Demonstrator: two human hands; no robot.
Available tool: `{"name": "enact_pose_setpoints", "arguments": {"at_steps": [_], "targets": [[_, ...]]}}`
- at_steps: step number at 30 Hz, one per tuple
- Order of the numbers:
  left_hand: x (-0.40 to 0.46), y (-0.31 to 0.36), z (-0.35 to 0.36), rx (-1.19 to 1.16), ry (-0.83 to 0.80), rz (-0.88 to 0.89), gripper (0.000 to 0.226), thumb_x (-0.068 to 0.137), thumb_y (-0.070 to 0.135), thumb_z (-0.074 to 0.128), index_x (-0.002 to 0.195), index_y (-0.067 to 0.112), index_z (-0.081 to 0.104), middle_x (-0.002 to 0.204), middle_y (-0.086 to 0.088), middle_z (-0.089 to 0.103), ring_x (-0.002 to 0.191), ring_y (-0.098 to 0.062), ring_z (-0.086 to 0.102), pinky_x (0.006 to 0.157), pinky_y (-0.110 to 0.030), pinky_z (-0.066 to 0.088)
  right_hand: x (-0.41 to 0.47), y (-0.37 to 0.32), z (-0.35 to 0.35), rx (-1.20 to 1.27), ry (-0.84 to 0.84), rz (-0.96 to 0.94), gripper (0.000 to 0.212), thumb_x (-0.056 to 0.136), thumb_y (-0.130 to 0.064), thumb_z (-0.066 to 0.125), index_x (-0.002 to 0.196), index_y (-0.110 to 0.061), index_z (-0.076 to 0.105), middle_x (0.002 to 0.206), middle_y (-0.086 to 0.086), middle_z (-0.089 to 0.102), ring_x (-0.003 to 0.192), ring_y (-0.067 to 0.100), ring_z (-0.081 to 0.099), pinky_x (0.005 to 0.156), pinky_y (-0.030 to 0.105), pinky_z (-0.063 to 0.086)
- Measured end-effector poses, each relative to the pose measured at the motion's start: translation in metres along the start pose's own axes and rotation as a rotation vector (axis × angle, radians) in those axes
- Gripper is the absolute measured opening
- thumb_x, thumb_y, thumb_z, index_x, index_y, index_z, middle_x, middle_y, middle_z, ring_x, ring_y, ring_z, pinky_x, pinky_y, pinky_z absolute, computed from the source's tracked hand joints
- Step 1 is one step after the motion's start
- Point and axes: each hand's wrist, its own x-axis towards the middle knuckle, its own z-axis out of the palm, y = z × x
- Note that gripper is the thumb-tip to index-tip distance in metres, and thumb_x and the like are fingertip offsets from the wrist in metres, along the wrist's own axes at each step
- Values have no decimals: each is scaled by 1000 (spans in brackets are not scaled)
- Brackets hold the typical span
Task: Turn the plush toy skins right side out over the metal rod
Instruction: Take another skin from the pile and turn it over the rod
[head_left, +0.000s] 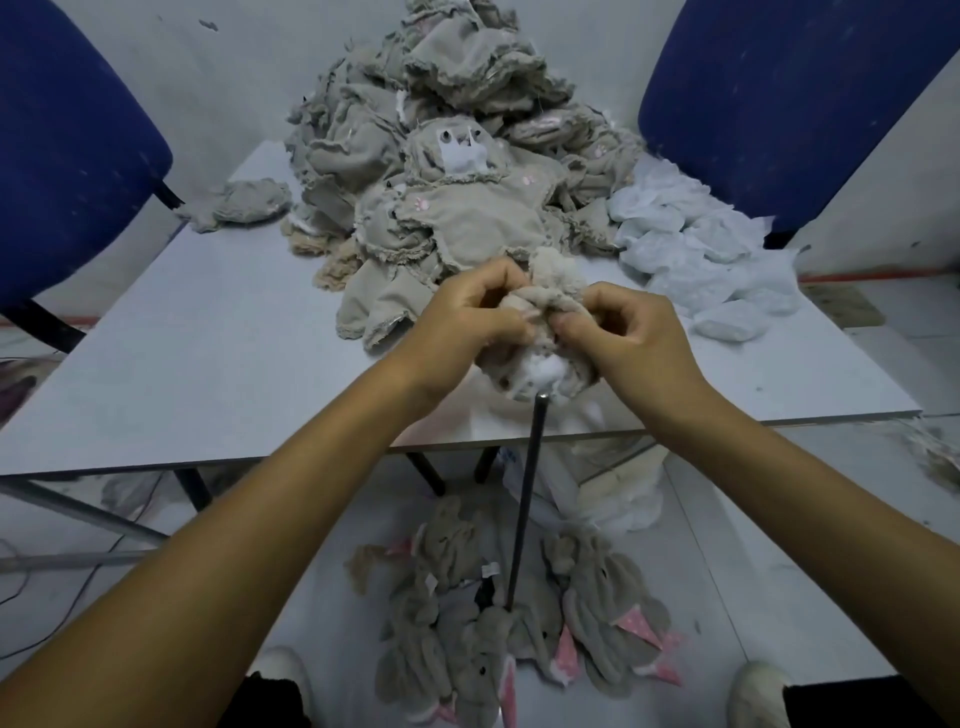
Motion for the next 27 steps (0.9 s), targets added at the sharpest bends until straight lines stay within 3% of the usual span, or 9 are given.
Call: {"name": "enact_pose_setpoints", "arguments": {"at_steps": [3, 5, 9, 12, 16, 19, 22, 27], "targets": [[-8, -1, 6, -4, -156, -12, 16, 61, 1, 55, 75, 5, 52, 65, -3, 50, 56, -12, 47, 52, -25, 38, -5, 6, -5, -209, 125, -42, 22, 69, -32, 66, 61, -18, 50, 50, -10, 46, 51, 5, 39, 49, 25, 32], [-15, -1, 8, 49, -115, 70, 14, 63, -2, 56, 74, 3, 51, 65, -9, 47, 53, -17, 45, 51, -28, 39, -11, 4, -1, -327, 146, -166, 26, 70, -27, 66, 63, -16, 43, 55, -8, 40, 56, 10, 37, 51, 24, 27], [-28, -7, 5, 612, 70, 549, 11, 66, 2, 59, 66, 0, 48, 64, -9, 44, 61, -19, 38, 56, -31, 31, -24, 6, -7, -286, -53, -389, 21, 81, -12, 69, 73, -3, 51, 72, 1, 45, 66, 19, 45, 55, 33, 40], [-36, -4, 8, 649, 66, 709, 7, 68, 6, 52, 65, 0, 48, 66, -5, 40, 65, -18, 32, 58, -29, 28, -33, 6, -12, -276, -79, -509, 17, 83, -13, 62, 80, 2, 54, 78, 6, 46, 68, 21, 43, 58, 27, 39], [-45, -7, 9, 722, 55, 813, 13, 64, -9, 58, 66, 0, 48, 69, -12, 42, 66, -23, 36, 60, -34, 29, -42, 5, -10, -377, -60, -695, 10, 80, -6, 62, 82, -2, 54, 80, 7, 44, 70, 18, 39, 62, 22, 33], [-56, -16, 8, 785, 18, 831, 18, 69, -7, 58, 72, 6, 46, 73, -16, 47, 67, -27, 40, 58, -39, 31, -51, 10, -8, -460, -80, -794, 13, 80, -7, 62, 83, -10, 50, 80, 3, 41, 71, 15, 35, 62, 19, 31], [-69, -31, 8, 876, -14, 798, 19, 69, -8, 63, 73, 6, 50, 74, -17, 50, 68, -28, 42, 56, -42, 34, -61, 23, -6, -619, -105, -826, 12, 77, -5, 65, 73, -5, 53, 73, 9, 44, 65, 22, 38, 51, 33, 33], [-87, -52, 18, 963, -12, 697, 19, 67, -8, 69, 70, 3, 54, 72, -14, 49, 68, -28, 42, 53, -44, 37, -76, 38, 3, -664, -132, -754, 20, 78, -9, 65, 69, -9, 48, 70, 5, 40, 68, 15, 29, 52, 32, 30]]}}
